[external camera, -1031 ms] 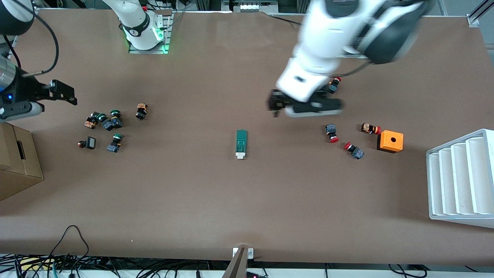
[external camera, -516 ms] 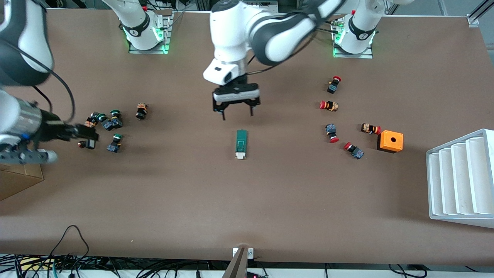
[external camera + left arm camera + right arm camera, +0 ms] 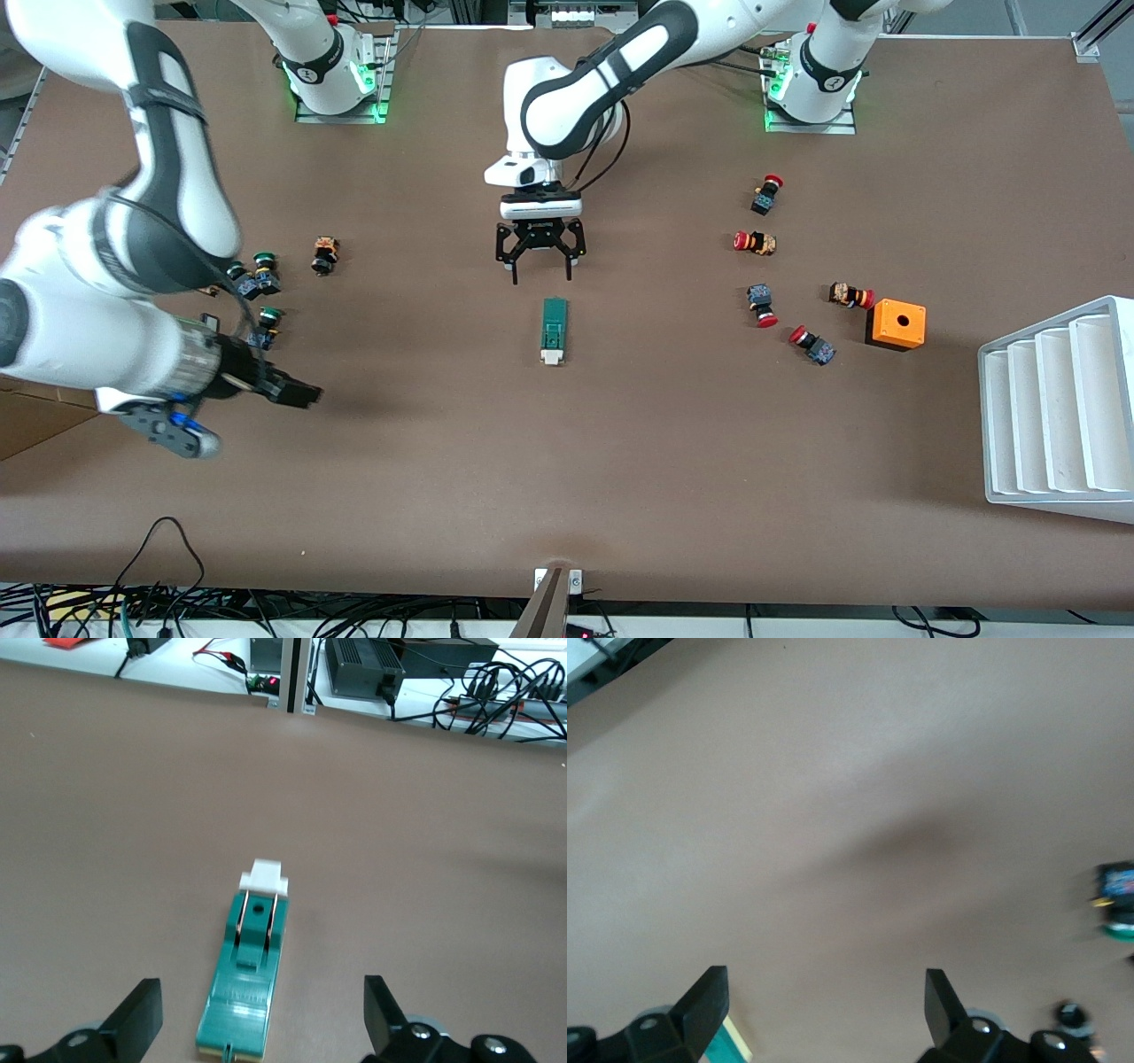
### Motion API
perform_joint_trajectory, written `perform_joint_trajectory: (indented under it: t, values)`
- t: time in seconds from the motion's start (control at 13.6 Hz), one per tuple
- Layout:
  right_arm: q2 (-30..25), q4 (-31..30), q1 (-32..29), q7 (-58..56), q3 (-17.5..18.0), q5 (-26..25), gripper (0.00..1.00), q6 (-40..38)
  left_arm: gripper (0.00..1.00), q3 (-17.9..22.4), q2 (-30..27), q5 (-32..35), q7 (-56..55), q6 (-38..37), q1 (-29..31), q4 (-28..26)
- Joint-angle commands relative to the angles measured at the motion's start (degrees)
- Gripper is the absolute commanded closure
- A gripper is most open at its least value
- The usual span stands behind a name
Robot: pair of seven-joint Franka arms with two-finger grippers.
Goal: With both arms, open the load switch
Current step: 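Grasp the green switch base with the right gripper while the left gripper lowers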
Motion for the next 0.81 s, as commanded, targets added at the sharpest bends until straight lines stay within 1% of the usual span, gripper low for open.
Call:
perform_joint_trajectory:
  t: [0.0,0.15,0.37,0.52,0.66,0.74]
  values:
    - [5.1,3.0,2.6,11.0,1.1,0.9,0.02,5.1,0.0,0.8,2.2,7.6,-7.6,-2.2,-1.8,-0.7]
    - [7.9,3.7,4.4,18.1,1.4,0.9,0.02,9.4,0.0,0.8,4.9,11.6,-9.1,-6.7,-3.7,-0.4]
    - [13.1,5.9,8.1,31.9,1.3,1.6,0.02,12.9,0.0,1.2,9.0,19.9,-15.5,-9.6,-3.8,-0.3]
    - [15.2,5.9,9.7,41.4,1.3,3.0,0.02,15.9,0.0,2.3,11.1,24.8,-17.1,-10.1,-3.8,0.0]
    - [16.9,6.3,11.9,47.6,1.3,5.1,0.03,18.0,0.0,3.4,12.2,27.1,-17.8,-10.2,-3.8,0.2]
    - [18.0,7.0,13.2,50.9,1.2,5.2,0.03,18.6,0.0,3.8,12.6,28.1,-18.2,-10.2,-3.8,0.3]
